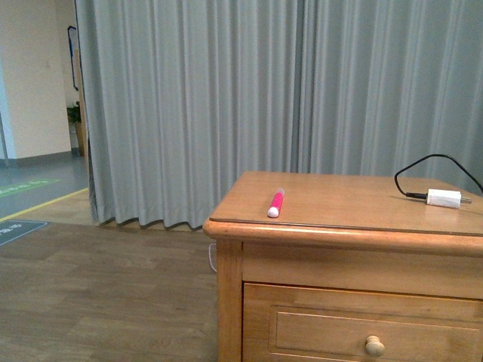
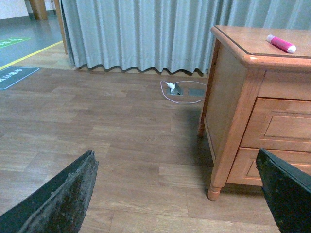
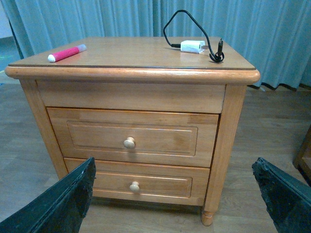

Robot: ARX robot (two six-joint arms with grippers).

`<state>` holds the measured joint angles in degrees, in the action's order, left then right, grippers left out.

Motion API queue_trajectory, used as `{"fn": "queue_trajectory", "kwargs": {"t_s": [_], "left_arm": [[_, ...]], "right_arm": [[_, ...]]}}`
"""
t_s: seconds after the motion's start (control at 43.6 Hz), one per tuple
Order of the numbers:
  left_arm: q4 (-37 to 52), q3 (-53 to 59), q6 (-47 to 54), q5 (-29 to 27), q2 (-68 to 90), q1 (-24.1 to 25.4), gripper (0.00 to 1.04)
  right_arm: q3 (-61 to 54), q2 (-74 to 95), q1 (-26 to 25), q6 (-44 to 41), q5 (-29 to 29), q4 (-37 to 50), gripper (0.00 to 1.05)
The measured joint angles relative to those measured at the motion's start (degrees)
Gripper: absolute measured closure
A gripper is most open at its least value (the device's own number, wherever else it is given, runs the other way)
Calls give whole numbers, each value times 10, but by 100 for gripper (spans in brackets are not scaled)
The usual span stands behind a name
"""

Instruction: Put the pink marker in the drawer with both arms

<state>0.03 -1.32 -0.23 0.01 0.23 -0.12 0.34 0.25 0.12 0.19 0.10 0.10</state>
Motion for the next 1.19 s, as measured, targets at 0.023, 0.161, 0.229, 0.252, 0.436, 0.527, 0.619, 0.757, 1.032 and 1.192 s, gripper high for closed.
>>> {"fn": "queue_trajectory", "kwargs": {"t_s": [0.023, 0.161, 0.229, 0.252, 0.436, 0.527, 0.619, 0.757, 1.032, 1.192], "left_arm": [[0, 0, 0, 0, 0, 0, 6], [0, 0, 0, 0, 0, 0, 6], [0, 0, 0, 0, 0, 0, 6], [0, 0, 0, 0, 0, 0, 6], [0, 0, 0, 0, 0, 0, 6], [0, 0, 0, 0, 0, 0, 6], [0, 0, 0, 0, 0, 0, 6], [0, 0, 0, 0, 0, 0, 6], [0, 0, 0, 0, 0, 0, 6], [0, 0, 0, 0, 0, 0, 6]], "right_arm": [[0, 0, 0, 0, 0, 0, 8], [0, 0, 0, 0, 0, 0, 8], [0, 0, 0, 0, 0, 0, 8], [0, 0, 0, 0, 0, 0, 8], [0, 0, 0, 0, 0, 0, 8], [0, 0, 0, 0, 0, 0, 8], [0, 0, 0, 0, 0, 0, 8], [0, 0, 0, 0, 0, 0, 8], [60, 107, 17, 49, 82, -120, 8], [104, 347, 35, 75, 77, 45, 8]]}}
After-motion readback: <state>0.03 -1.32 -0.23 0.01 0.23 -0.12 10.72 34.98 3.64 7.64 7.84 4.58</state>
